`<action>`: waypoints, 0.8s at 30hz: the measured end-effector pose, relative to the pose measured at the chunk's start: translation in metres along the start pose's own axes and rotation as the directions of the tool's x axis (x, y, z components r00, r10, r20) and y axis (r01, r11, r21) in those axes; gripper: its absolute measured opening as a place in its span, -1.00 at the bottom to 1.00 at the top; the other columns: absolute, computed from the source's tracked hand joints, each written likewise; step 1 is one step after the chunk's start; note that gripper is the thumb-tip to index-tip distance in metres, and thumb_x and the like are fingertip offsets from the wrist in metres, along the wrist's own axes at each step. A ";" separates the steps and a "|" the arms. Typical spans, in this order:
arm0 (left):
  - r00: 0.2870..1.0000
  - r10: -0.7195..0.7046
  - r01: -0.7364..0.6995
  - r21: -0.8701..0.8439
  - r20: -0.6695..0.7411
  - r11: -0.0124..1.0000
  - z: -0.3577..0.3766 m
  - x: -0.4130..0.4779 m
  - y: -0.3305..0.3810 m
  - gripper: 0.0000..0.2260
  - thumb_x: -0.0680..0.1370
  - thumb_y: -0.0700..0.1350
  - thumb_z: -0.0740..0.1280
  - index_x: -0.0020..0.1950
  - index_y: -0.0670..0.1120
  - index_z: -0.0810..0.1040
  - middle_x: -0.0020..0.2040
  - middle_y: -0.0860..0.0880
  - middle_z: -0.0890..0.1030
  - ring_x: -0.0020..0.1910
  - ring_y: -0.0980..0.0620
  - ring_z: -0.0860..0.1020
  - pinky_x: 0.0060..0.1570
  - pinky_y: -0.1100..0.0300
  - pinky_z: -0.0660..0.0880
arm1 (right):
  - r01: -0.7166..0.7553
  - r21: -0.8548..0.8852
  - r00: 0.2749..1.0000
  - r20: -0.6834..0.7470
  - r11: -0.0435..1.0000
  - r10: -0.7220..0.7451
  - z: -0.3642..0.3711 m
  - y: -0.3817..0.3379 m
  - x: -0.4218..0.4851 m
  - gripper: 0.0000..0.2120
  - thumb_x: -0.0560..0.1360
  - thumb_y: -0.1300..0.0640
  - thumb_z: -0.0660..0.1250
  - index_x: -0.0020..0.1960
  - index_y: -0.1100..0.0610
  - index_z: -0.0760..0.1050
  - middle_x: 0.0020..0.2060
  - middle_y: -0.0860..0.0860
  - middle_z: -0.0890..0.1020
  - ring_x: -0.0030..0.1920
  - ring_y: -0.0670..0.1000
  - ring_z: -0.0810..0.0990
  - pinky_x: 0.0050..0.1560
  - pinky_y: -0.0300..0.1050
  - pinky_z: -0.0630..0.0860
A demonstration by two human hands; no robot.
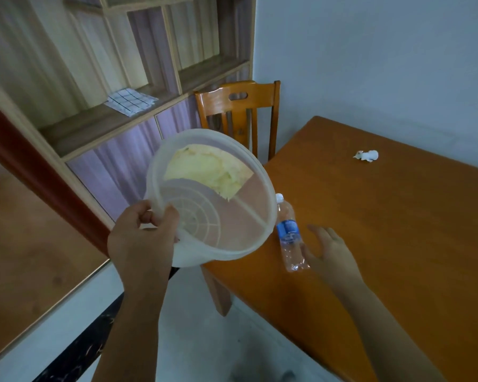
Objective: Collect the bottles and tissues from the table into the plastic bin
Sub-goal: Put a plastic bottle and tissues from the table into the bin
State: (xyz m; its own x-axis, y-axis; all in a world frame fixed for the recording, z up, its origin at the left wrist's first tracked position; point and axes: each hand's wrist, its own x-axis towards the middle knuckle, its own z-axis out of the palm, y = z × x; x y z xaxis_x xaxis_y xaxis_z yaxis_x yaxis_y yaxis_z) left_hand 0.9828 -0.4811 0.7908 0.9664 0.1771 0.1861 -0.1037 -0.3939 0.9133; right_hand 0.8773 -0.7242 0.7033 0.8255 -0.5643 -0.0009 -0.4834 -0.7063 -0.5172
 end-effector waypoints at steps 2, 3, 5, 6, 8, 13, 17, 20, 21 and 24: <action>1.000 0.007 -0.008 0.018 0.005 1.000 0.013 0.010 -0.003 -0.82 0.45 -0.04 0.37 -0.05 -0.13 0.59 -0.25 -0.16 0.61 -0.52 0.27 0.50 -0.46 0.46 0.35 | -0.046 0.032 0.999 0.025 0.998 0.045 0.008 0.006 0.017 -0.57 0.47 0.02 0.26 0.30 0.11 0.31 0.19 0.09 0.46 0.12 0.07 0.45 -0.01 -0.05 0.46; 1.000 0.009 -0.009 0.017 0.010 1.000 0.019 0.013 -0.003 -0.80 0.45 -0.04 0.37 -0.03 -0.15 0.59 -0.25 -0.16 0.61 -0.52 0.27 0.50 -0.44 0.45 0.37 | -0.062 0.045 0.997 0.044 0.997 0.060 0.012 0.008 0.026 -0.56 0.47 0.02 0.26 0.31 0.10 0.30 0.18 0.09 0.46 0.11 0.08 0.46 -0.03 -0.04 0.47; 1.000 0.007 -0.007 0.016 0.010 1.000 0.029 0.017 0.000 -0.83 0.46 -0.05 0.37 -0.09 -0.14 0.58 -0.27 -0.15 0.61 -0.52 0.26 0.50 -0.39 0.35 0.39 | -0.094 0.064 0.992 0.094 0.994 0.087 0.022 0.013 0.040 -0.54 0.46 0.01 0.27 0.32 0.08 0.28 0.18 0.08 0.45 0.10 0.07 0.46 -0.05 -0.06 0.46; 1.000 0.011 -0.011 0.026 0.003 1.000 0.033 0.018 0.002 -0.85 0.46 -0.05 0.37 -0.15 -0.14 0.57 -0.30 -0.15 0.60 -0.52 0.25 0.50 -0.39 0.35 0.39 | -0.114 0.073 0.987 0.119 0.991 0.104 0.027 0.015 0.046 -0.53 0.46 0.00 0.27 0.32 0.07 0.28 0.18 0.07 0.44 0.11 0.07 0.46 -0.06 -0.07 0.45; 0.999 0.027 -0.026 0.054 -0.022 0.998 0.042 0.022 0.004 -0.83 0.45 -0.06 0.37 -0.23 -0.15 0.54 -0.37 -0.13 0.57 -0.53 0.24 0.50 -0.44 0.48 0.36 | -0.162 0.083 0.975 0.165 0.983 0.147 0.037 0.019 0.058 -0.51 0.46 -0.01 0.28 0.33 0.07 0.25 0.19 0.08 0.43 0.12 0.07 0.46 -0.03 -0.06 0.45; 0.998 0.037 -0.032 0.093 -0.054 0.995 0.055 0.034 0.004 -0.80 0.45 -0.03 0.39 -0.20 -0.16 0.53 -0.40 0.01 0.50 -0.51 0.18 0.53 -0.41 0.44 0.38 | -0.235 0.078 0.941 0.266 0.969 0.207 0.062 0.024 0.079 -0.46 0.44 0.05 0.31 0.35 0.08 0.18 0.22 0.13 0.38 0.16 0.13 0.43 0.13 0.13 0.48; 0.996 0.051 -0.041 0.124 -0.077 0.991 0.060 0.039 0.002 -0.78 0.45 0.01 0.39 -0.12 -0.16 0.56 -0.34 -0.03 0.55 -0.44 0.09 0.58 -0.41 0.36 0.42 | -0.336 0.111 0.907 0.307 0.935 0.290 0.077 0.028 0.088 -0.36 0.40 0.06 0.36 0.37 0.02 0.10 0.25 0.14 0.34 0.17 0.17 0.45 0.12 0.18 0.50; 0.995 0.032 -0.022 0.109 -0.090 0.994 0.062 0.042 0.002 -0.78 0.44 0.01 0.39 -0.13 -0.14 0.56 -0.36 -0.02 0.53 -0.44 0.03 0.60 -0.35 0.25 0.49 | -0.381 0.138 0.893 0.312 0.914 0.325 0.087 0.030 0.093 -0.32 0.39 0.09 0.38 0.38 0.04 0.09 0.23 0.16 0.36 0.15 0.18 0.46 0.11 0.18 0.50; 0.996 0.026 -0.017 0.105 -0.090 0.994 0.062 0.044 0.002 -0.78 0.44 0.00 0.40 -0.12 -0.15 0.56 -0.36 -0.01 0.52 -0.44 0.03 0.60 -0.32 0.19 0.52 | -0.400 0.159 0.889 0.309 0.903 0.339 0.090 0.031 0.094 -0.31 0.38 0.09 0.40 0.38 0.05 0.09 0.22 0.17 0.37 0.13 0.19 0.48 0.09 0.18 0.51; 0.996 0.024 -0.015 0.117 -0.082 0.993 0.064 0.045 0.001 -0.77 0.45 -0.02 0.41 -0.07 -0.18 0.59 -0.36 -0.02 0.52 -0.43 0.01 0.60 -0.27 0.11 0.57 | -0.426 0.221 0.882 0.316 0.877 0.349 0.094 0.035 0.096 -0.33 0.38 0.13 0.41 0.36 0.10 0.12 0.17 0.19 0.44 0.05 0.17 0.53 0.05 0.17 0.54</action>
State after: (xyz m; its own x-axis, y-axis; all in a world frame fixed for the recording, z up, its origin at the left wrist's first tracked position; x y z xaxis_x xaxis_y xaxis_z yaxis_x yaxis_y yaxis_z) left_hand 1.0413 -0.5310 0.7774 0.9411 0.2408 0.2374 -0.0897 -0.4993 0.8618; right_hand 0.9672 -0.7630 0.6048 0.6517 -0.6095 -0.4514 -0.7114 -0.2849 -0.6424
